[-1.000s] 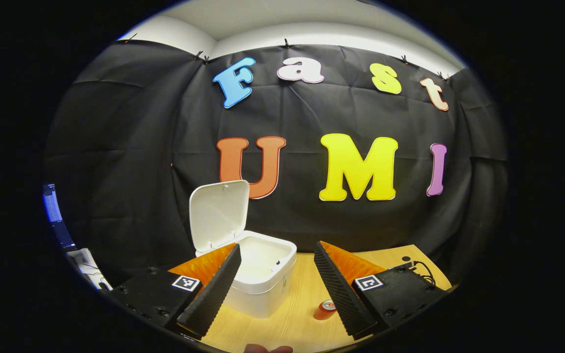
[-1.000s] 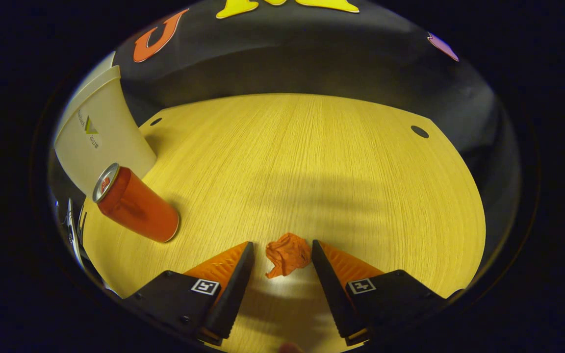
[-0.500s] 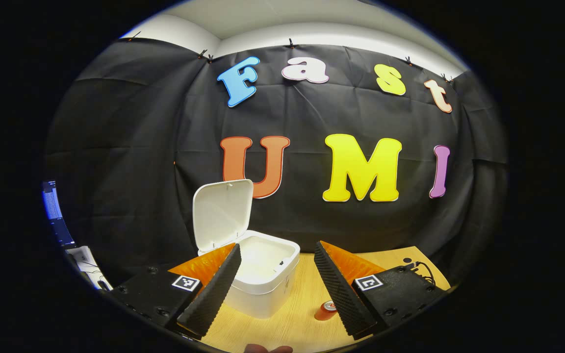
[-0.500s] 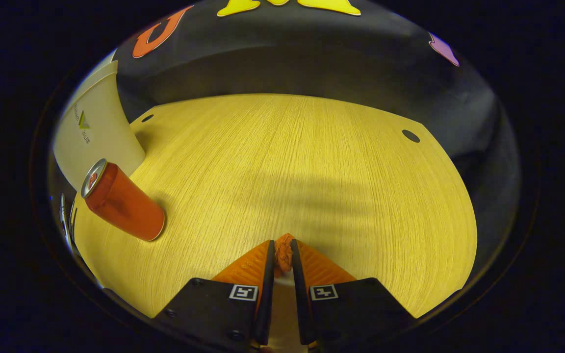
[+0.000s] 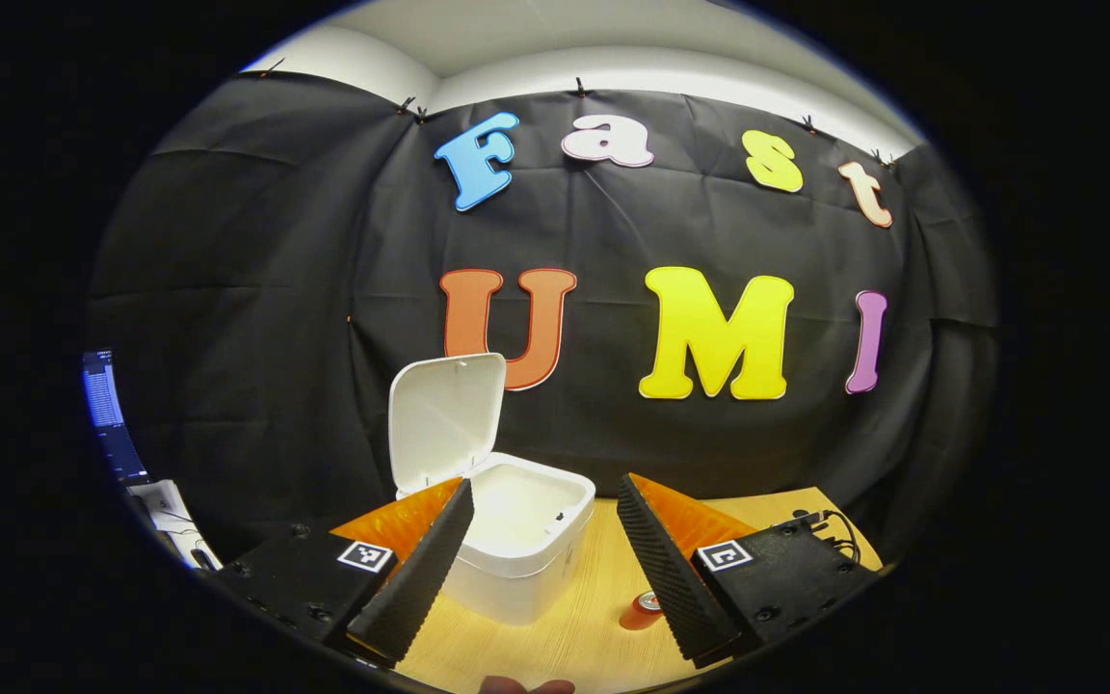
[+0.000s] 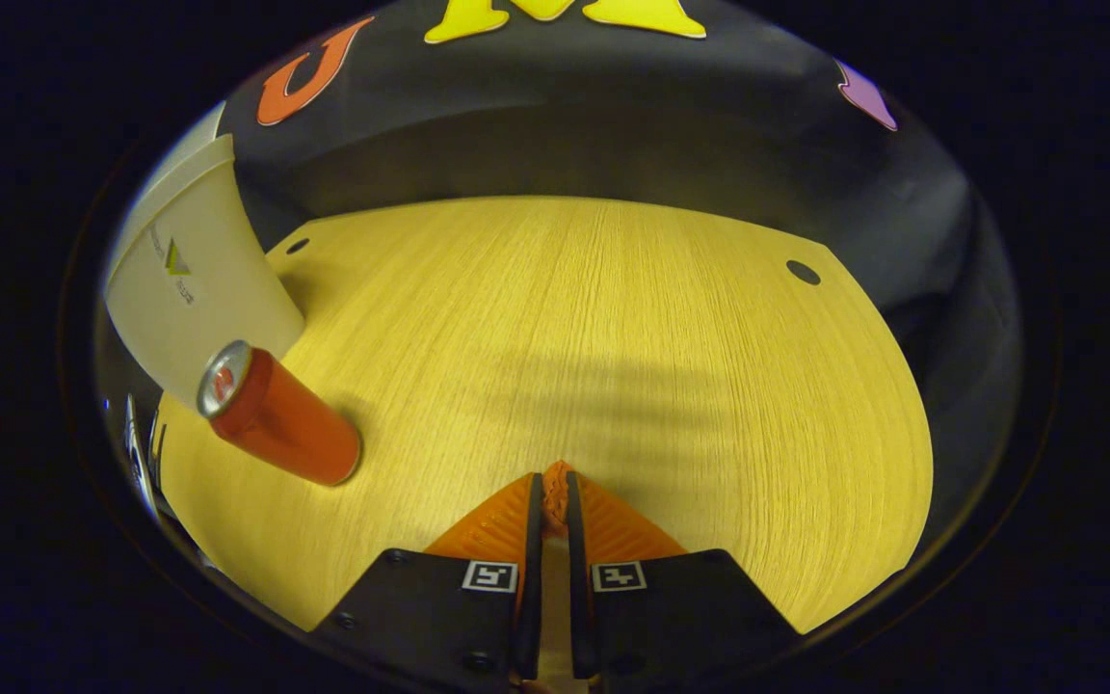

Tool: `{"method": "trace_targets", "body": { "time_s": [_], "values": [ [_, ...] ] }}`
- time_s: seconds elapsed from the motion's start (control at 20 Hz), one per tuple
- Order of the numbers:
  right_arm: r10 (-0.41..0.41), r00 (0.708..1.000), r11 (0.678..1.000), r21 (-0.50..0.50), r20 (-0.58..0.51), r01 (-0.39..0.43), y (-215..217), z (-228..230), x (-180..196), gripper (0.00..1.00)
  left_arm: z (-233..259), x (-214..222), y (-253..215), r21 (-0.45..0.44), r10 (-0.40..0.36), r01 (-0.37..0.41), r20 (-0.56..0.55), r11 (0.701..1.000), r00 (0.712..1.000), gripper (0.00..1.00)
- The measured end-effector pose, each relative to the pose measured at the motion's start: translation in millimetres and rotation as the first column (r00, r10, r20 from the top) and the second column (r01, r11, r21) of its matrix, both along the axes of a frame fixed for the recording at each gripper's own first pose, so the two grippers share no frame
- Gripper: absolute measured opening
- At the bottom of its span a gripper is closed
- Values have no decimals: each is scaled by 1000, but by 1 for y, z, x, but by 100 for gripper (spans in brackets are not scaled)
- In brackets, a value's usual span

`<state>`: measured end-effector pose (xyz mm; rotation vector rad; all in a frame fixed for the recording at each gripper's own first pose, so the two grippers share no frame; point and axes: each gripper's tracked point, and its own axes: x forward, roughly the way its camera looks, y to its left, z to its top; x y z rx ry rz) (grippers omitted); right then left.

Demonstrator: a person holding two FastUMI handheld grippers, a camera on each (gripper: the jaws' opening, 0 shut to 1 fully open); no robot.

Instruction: Press the lid of the desktop garbage bin to open it, pick up the crumpled paper on the desktop and throw it into the bin, then pick up the pop can on the desktop and drop it into the bin, and finally close the garbage bin lid.

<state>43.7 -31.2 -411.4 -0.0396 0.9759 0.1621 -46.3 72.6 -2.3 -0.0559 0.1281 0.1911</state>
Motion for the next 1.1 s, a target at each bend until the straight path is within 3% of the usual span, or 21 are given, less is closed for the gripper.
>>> {"method": "trace_targets", "body": {
  "time_s": [0.3,0.65,1.1],
  "values": [
    [16,984,992,120,176,-37,52,114,12,13,3,-7,13,0,8,-8,17,1000,1000,99],
    [31,942,981,170,334,-92,85,217,24,13,8,-16,22,17,-7,7,34,1000,999,99],
    [153,837,934,199,526,-296,184,319,42,13,8,-29,39,14,15,-15,35,1000,999,99]
  ]
}}
